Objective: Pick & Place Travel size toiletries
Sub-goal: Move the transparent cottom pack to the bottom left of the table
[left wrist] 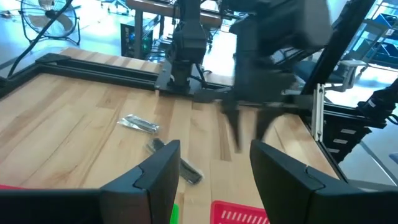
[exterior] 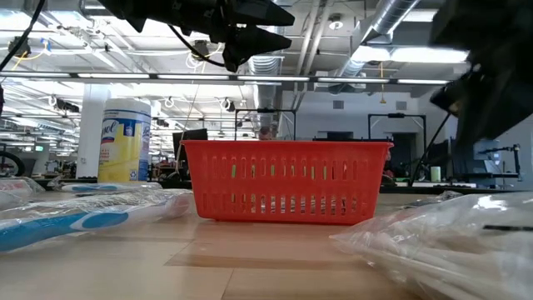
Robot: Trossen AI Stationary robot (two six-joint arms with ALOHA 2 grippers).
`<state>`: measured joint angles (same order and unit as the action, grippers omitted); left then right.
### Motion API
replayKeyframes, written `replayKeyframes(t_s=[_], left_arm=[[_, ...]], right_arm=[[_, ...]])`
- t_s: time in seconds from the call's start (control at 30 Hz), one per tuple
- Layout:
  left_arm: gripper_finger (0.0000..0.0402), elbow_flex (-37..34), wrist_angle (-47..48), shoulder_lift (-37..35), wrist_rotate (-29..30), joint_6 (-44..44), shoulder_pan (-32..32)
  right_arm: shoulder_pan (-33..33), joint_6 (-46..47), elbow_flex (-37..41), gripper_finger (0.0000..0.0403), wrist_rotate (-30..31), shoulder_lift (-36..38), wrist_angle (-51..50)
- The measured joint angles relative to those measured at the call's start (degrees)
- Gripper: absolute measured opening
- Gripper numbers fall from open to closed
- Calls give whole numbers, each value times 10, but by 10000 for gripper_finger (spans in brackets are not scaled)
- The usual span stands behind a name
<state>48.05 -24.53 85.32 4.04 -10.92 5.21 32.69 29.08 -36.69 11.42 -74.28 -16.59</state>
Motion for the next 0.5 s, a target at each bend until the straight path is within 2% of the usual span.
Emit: replayKeyframes(t_s=[0.1,0.27,0.37,0.5], left_arm=[[186,0,0,0,-3,-2,0],[184,7,1,0,-128,-32,16],[172,18,11,-1,-126,-34,68],[147,30,21,3,-56,-28,161]], right_arm=[[46,-48,0,123,0,-11,59],[85,-110,0,123,-10,-20,98],[84,-106,0,123,-10,-19,108],[84,-93,-1,123,-11,-19,113]])
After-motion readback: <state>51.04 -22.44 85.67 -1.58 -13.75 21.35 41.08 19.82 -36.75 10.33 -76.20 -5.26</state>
